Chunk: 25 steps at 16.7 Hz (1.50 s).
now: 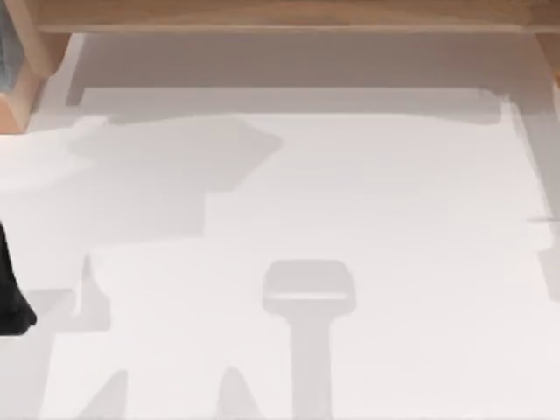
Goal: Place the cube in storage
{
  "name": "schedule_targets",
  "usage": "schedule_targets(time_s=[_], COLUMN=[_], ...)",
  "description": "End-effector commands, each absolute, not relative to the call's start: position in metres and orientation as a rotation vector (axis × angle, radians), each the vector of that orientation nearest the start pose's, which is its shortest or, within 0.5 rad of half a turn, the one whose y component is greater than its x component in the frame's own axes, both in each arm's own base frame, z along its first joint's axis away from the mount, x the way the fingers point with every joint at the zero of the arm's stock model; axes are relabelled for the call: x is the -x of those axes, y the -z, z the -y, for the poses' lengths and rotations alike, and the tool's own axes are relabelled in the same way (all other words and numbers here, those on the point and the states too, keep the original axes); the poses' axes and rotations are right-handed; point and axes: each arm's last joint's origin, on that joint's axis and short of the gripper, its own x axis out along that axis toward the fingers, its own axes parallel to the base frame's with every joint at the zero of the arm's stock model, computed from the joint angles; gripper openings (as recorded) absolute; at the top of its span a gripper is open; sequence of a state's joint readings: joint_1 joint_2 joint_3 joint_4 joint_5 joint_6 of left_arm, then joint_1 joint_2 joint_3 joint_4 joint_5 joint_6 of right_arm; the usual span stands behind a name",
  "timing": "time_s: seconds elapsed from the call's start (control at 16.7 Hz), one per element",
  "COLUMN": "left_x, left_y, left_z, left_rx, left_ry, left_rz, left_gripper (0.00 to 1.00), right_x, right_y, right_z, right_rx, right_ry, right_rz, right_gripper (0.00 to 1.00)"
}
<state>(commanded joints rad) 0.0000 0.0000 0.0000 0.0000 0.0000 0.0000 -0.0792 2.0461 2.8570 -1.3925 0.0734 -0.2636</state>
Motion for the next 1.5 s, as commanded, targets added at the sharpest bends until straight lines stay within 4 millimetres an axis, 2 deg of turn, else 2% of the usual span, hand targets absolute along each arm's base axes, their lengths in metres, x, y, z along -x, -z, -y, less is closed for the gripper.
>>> schedule_targets(time_s=[0.18, 0.48, 0.66, 0.78, 0.9, 1.2, 1.5], left_x=[-0.106, -0.106, -0.106, -0.106, -0.106, -0.106, -0.106], left_y=[-0.160, -0.160, -0.160, -0.160, -0.160, -0.160, -0.160], left_z=[0.001, 0.001, 0.001, 0.001, 0.001, 0.001, 0.001], left_rx=[0.000, 0.000, 0.000, 0.000, 0.000, 0.000, 0.000], left_ry=[0.000, 0.000, 0.000, 0.000, 0.000, 0.000, 0.000], left_rz=[0.000, 0.000, 0.000, 0.000, 0.000, 0.000, 0.000], left_gripper=[1.00, 1.00, 1.00, 1.00, 1.00, 1.00, 1.00], right_x=[-0.384, -0.444, -0.465, -0.471, -0.473, -0.473, -0.473], right_y=[-0.447, -0.321, -0.246, -0.210, -0.192, -0.191, -0.191], right_z=[0.065, 0.135, 0.164, 0.176, 0.181, 0.181, 0.181], right_rx=[0.224, 0.095, 0.028, 0.000, -0.013, -0.015, -0.015], right_ry=[0.037, 0.012, 0.005, 0.002, 0.002, 0.001, 0.001], right_rz=[-0.871, -1.280, -1.449, -1.523, -1.563, -1.567, -1.567], right_gripper=[0.00, 0.00, 0.00, 0.00, 0.00, 0.00, 0.38])
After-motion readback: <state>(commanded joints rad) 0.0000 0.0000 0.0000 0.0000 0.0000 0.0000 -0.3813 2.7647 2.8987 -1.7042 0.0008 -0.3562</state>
